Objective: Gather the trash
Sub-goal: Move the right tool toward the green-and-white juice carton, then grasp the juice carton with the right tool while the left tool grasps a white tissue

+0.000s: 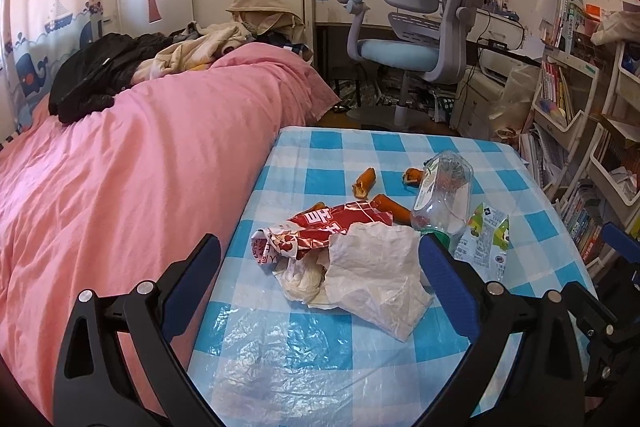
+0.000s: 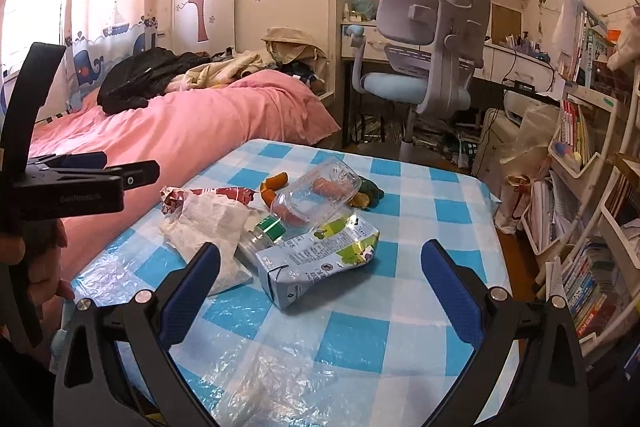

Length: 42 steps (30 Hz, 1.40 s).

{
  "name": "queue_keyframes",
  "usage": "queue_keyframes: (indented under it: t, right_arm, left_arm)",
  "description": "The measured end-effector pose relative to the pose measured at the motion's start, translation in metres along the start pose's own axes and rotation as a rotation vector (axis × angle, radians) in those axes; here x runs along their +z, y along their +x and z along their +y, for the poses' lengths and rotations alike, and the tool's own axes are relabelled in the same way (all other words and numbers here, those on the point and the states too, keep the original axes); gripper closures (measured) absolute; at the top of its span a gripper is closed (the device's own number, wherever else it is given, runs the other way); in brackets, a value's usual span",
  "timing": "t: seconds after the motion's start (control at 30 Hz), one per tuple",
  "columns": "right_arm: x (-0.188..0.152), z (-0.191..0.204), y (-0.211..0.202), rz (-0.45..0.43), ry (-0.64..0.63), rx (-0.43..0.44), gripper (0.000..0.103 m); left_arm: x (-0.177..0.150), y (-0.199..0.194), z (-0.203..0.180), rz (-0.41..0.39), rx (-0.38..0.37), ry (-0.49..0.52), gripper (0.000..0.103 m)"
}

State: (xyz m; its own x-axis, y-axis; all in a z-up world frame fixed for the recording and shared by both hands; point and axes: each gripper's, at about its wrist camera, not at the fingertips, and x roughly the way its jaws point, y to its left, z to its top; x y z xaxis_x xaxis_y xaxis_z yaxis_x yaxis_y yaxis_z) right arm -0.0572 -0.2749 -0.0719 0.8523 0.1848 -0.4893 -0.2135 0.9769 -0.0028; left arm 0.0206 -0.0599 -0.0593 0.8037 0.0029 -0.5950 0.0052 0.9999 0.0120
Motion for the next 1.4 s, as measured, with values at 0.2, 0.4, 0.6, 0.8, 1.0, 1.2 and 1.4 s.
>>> queue_keyframes:
  t: [0.2,0.4,0.6,0.8,1.0,1.2,1.4]
  right_arm:
    - [-0.001,0.000,0.000,0.001,0.003,0.000,0.007]
    - [-0.001,-0.004,0.001,0.018,0.021,0.005,0.007]
    - [-0.001,-0.005,0.004,0.031,0.036,0.014,0.007]
    - [-0.001,-0.005,0.004,0.034,0.037,0.018,0.007]
    - [-0.002,-0.005,0.006,0.042,0.044,0.026,0.007]
    - [-0.003,-0.005,0.007,0.044,0.050,0.029,0.007]
    - [-0.003,-0.009,0.024,0.097,0.124,0.052,0.007]
  left_arm:
    - [-0.002,0.001,-0.002,0.007,0.008,0.014,0.007]
    - [-0.003,0.004,-0.003,0.012,0.012,0.021,0.007]
    - [-0.004,0.007,-0.004,0.018,0.015,0.026,0.007]
    - [-0.004,0.007,-0.004,0.018,0.015,0.027,0.007]
    - [-0.005,0.008,-0.005,0.020,0.015,0.029,0.007]
    - [-0.005,0.008,-0.005,0.022,0.016,0.029,0.007]
    - [-0.011,0.031,0.001,0.117,0.048,0.073,0.007]
